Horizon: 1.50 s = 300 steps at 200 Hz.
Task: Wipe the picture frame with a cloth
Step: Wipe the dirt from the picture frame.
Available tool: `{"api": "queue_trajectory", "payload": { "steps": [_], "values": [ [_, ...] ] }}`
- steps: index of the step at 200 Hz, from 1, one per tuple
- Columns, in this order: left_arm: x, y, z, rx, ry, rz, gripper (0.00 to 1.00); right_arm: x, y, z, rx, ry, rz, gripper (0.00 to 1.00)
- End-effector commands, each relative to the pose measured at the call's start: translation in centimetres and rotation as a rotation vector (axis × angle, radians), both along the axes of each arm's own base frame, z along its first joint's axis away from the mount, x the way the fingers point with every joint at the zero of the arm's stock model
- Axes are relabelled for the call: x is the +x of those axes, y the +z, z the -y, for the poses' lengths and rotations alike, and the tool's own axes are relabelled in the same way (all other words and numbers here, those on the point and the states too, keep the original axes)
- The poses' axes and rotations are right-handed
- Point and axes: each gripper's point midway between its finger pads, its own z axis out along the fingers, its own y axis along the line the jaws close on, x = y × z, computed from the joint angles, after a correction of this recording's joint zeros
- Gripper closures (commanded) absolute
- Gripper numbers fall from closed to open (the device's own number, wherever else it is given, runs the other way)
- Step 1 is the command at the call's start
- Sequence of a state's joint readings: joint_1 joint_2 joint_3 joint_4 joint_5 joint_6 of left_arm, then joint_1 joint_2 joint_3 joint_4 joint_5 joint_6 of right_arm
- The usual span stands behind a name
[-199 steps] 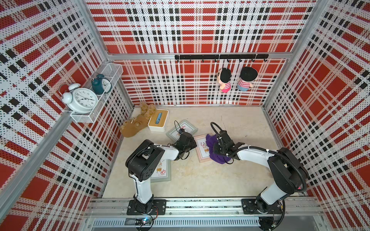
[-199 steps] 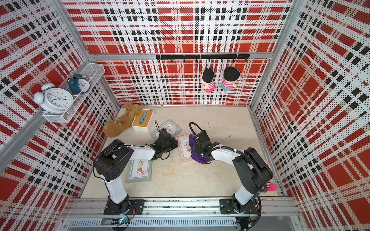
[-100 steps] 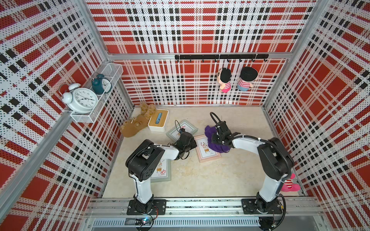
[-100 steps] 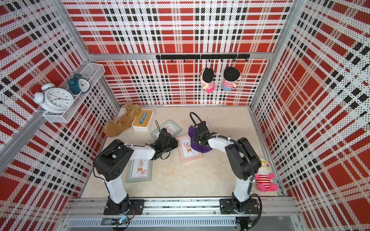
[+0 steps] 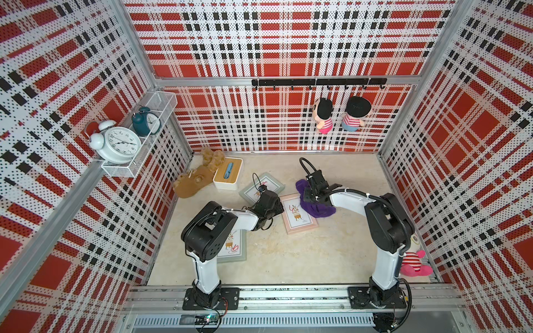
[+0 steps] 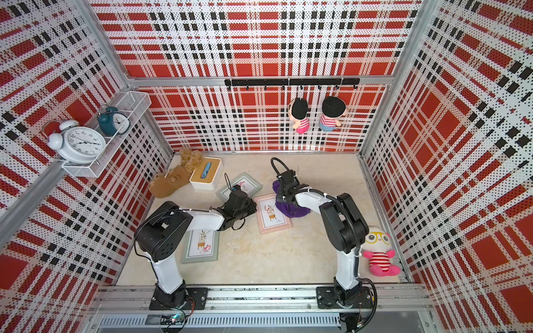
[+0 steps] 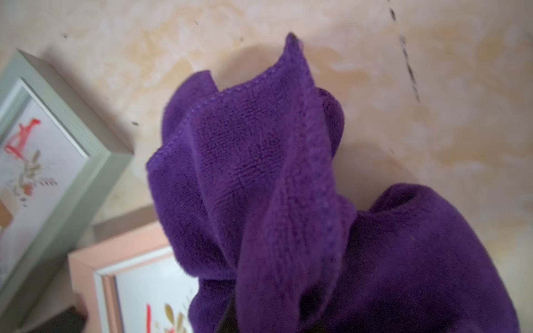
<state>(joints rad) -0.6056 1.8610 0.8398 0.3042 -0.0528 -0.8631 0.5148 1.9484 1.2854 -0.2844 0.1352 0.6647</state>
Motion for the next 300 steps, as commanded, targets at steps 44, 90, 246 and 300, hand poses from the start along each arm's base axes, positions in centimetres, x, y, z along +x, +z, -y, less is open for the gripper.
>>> {"api": "queue_trajectory", "payload": {
  "steps": [44, 90, 246, 300],
  "values": [
    [-6.7, -8.4, -3.8, 0.216, -0.024, -0.314, 0.87, -12.2, -4.3, 0.6, -0.064, 0.091, -0.177, 1.00],
    [-6.7, -8.1, -3.7, 0.215, -0.024, -0.305, 0.87, -17.9, -5.7, 4.0, -0.052, 0.020, -0.238, 1.00],
    [-3.9, -4.7, -2.5, 0.259, -0.075, -0.235, 0.85, -16.5, -3.2, 2.9, 0.073, 0.013, -0.231, 1.00],
    [-0.4, 1.4, 0.7, 0.149, -0.123, -0.102, 0.57, -10.9, 4.8, 4.7, 0.076, -0.031, 0.006, 1.00]
  ]
}}
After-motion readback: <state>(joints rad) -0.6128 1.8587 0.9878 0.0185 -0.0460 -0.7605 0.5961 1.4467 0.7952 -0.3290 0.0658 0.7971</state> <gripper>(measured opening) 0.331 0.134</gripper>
